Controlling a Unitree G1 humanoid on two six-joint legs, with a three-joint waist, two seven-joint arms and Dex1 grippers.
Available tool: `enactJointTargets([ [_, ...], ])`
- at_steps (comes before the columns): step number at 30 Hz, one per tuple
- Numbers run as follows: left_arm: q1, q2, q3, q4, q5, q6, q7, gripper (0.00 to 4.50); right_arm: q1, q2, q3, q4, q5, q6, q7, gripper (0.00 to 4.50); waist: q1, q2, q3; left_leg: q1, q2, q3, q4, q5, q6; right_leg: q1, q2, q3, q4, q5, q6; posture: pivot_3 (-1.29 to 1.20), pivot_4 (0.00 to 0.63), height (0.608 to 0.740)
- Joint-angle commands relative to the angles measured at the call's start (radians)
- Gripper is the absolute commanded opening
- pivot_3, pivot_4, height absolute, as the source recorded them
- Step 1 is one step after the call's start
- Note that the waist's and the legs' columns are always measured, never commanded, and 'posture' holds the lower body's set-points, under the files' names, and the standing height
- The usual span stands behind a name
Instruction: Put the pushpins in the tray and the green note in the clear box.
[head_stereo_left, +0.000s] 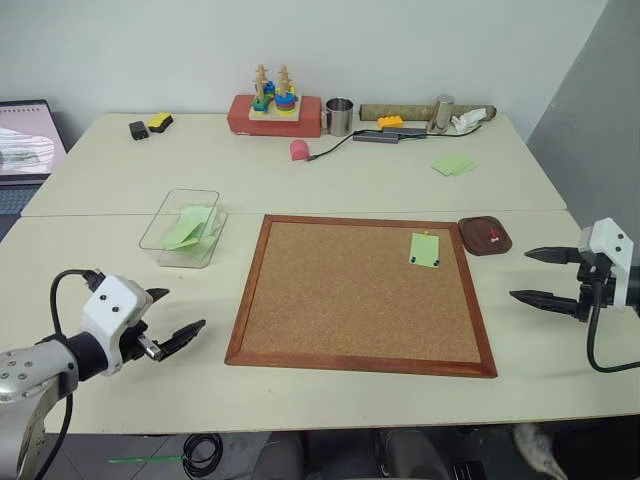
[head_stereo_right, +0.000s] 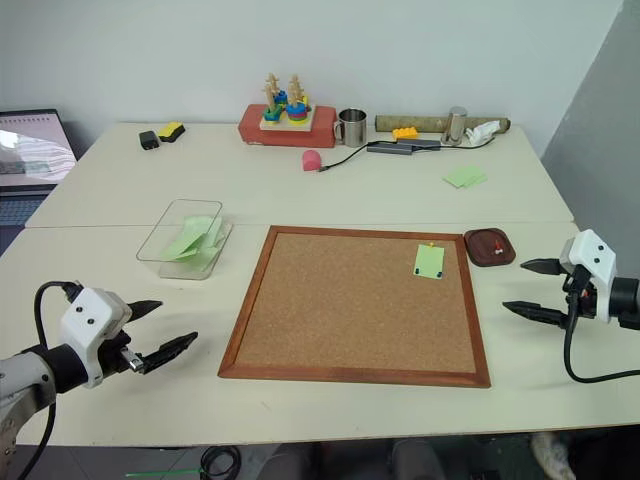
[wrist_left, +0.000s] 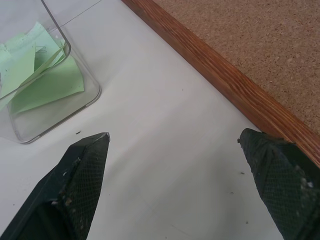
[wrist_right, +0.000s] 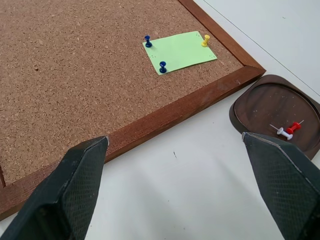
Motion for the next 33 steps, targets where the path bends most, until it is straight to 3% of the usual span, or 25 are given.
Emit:
enactJointTargets([
  [1, -0.012, 0.011, 0.032, -0.015, -0.005, 0.004, 0.007, 4.41, -0.019, -0.005, -0.008, -0.004, -0.002, -0.015, 0.006, 4.50, 0.000, 0.000, 0.000, 0.000, 0.000, 0.000, 0.000, 0.000, 0.000, 0.000, 0.000, 0.000, 0.000, 0.000, 0.000, 0.00, 0.150, 0.740],
  [14, -0.027, 0.008, 0.037, -0.024, -0.032, 0.010, -0.012, 4.41, -0.011, -0.007, -0.013, -0.012, 0.004, -0.018, 0.007, 4.50, 0.000, 0.000, 0.000, 0.000, 0.000, 0.000, 0.000, 0.000, 0.000, 0.000, 0.000, 0.000, 0.000, 0.000, 0.000, 0.00, 0.150, 0.740],
  [26, -0.263, -0.001, -0.181, -0.128, -0.126, 0.096, -0.039, 2.22, 0.122, 0.039, -0.108, -0.241, 0.081, 0.082, -0.082, 4.50, 0.015, 0.000, 0.000, -0.001, -0.001, -0.001, 0.002, 0.000, 0.000, 0.000, 0.000, 0.000, 0.001, 0.001, 0.002, 0.00, 0.150, 0.740],
  [33, -0.521, -0.120, -0.409, -0.069, -0.154, 0.128, -0.058, 1.00, 0.166, 0.130, -0.156, -0.478, 0.184, 0.213, -0.235, 4.50, 0.019, 0.000, 0.000, -0.001, -0.001, -0.001, 0.004, 0.000, 0.000, 0.001, 0.001, 0.000, 0.002, 0.002, 0.003, 0.00, 0.150, 0.740],
])
